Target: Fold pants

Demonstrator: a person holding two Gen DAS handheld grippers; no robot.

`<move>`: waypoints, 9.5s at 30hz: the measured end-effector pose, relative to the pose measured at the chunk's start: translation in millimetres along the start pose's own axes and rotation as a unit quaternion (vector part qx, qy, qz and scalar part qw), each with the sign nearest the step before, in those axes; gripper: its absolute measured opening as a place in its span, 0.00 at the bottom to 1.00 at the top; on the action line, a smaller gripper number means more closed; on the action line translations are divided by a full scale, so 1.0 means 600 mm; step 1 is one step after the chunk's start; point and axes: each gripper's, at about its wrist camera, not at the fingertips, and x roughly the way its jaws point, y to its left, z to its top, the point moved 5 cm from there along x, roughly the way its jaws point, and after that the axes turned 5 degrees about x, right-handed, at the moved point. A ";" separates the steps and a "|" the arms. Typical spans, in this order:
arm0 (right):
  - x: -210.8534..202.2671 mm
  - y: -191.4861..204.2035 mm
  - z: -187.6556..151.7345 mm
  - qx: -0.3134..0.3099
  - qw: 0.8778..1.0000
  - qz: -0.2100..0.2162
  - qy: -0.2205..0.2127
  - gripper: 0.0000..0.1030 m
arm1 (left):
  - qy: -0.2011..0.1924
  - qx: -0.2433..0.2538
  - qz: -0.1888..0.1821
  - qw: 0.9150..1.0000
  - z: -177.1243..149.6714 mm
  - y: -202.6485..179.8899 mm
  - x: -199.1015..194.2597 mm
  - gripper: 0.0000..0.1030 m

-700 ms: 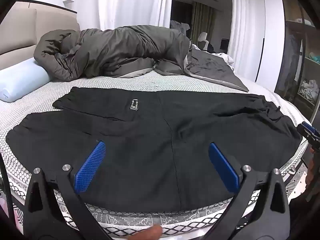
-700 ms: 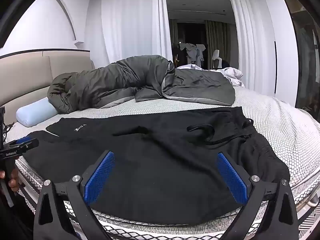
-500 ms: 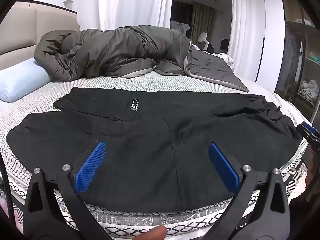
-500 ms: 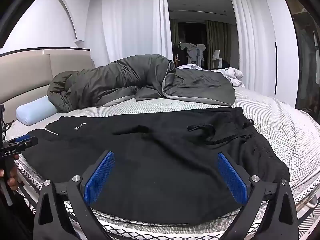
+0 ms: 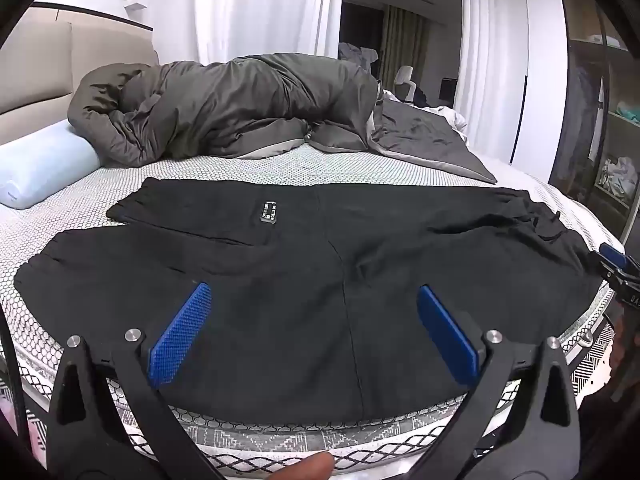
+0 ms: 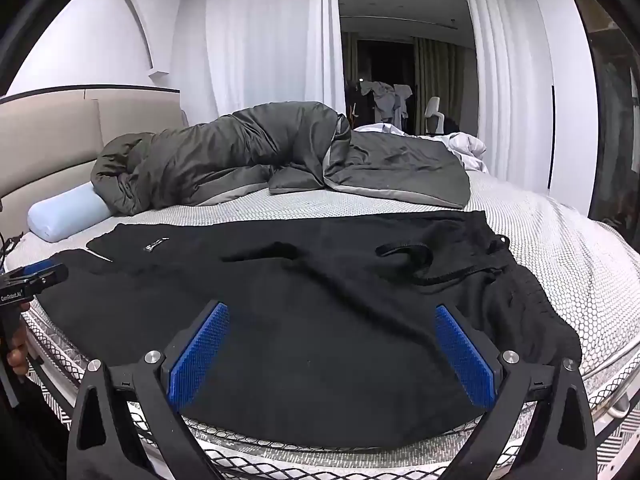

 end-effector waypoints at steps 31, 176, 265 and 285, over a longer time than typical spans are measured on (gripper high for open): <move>-0.001 -0.001 -0.001 -0.001 1.000 -0.002 -0.001 1.00 | 0.005 0.004 0.001 1.000 -0.001 -0.002 0.010 0.99; 0.065 -0.387 -0.069 0.453 0.885 0.031 0.101 0.44 | 0.097 -0.344 0.080 0.931 -0.089 0.488 -0.002 0.03; 0.311 -0.107 0.168 0.279 0.949 0.028 0.142 0.91 | 0.200 -0.292 -0.038 0.934 0.088 0.236 0.339 0.01; 0.246 -0.331 0.132 0.419 0.899 -0.064 0.111 0.91 | 0.211 -0.277 -0.043 0.936 0.053 0.279 0.308 0.20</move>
